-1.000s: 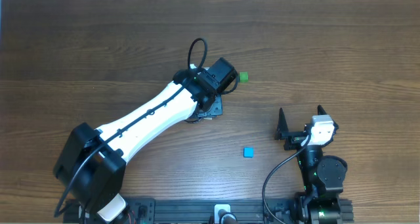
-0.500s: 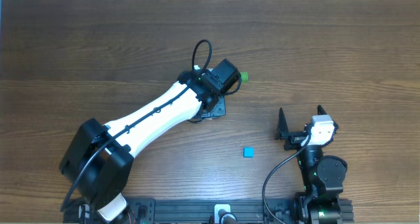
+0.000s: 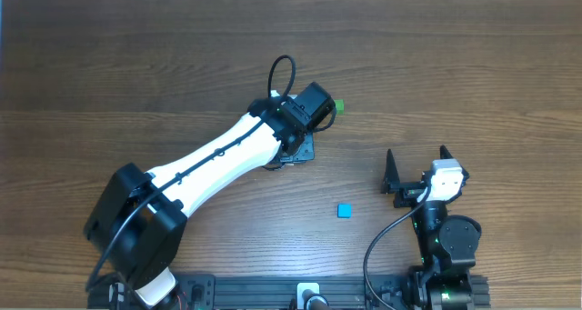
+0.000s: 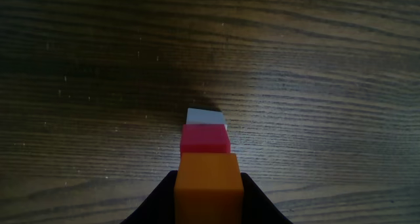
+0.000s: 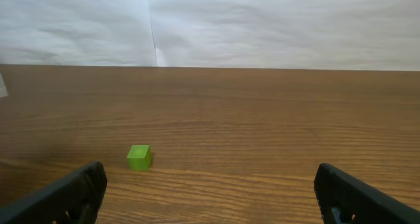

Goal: Stack Cubes

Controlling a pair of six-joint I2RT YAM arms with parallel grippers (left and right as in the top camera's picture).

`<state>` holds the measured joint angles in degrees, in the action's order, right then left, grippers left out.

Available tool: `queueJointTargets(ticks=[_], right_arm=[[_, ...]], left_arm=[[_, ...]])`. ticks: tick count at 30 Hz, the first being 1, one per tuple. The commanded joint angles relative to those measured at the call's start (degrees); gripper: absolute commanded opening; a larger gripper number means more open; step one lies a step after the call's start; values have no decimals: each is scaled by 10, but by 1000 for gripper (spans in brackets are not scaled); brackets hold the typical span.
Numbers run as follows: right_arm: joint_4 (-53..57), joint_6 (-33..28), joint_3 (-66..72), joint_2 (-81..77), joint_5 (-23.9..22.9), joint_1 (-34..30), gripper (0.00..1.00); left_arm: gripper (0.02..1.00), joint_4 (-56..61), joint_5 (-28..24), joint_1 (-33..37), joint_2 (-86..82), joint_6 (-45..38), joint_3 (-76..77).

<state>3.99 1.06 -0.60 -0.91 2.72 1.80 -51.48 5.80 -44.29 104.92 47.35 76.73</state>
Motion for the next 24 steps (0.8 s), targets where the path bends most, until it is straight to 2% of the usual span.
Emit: queueJointTargets(ticks=[1, 13, 16, 20, 24], right_arm=[[1, -3, 3, 3, 7, -3, 993], [1, -3, 3, 3, 7, -3, 993], [1, -3, 3, 3, 7, -3, 993], [1, -3, 3, 3, 7, -3, 991], [1, -3, 3, 3, 7, -3, 993]], left_arm=[[77, 1, -2, -1, 17, -6, 12], [117, 0, 1, -1, 21, -7, 12], [156, 0, 1, -1, 21, -7, 12], [286, 0, 1, -1, 21, -7, 12], [373, 0, 3, -1, 21, -6, 12]])
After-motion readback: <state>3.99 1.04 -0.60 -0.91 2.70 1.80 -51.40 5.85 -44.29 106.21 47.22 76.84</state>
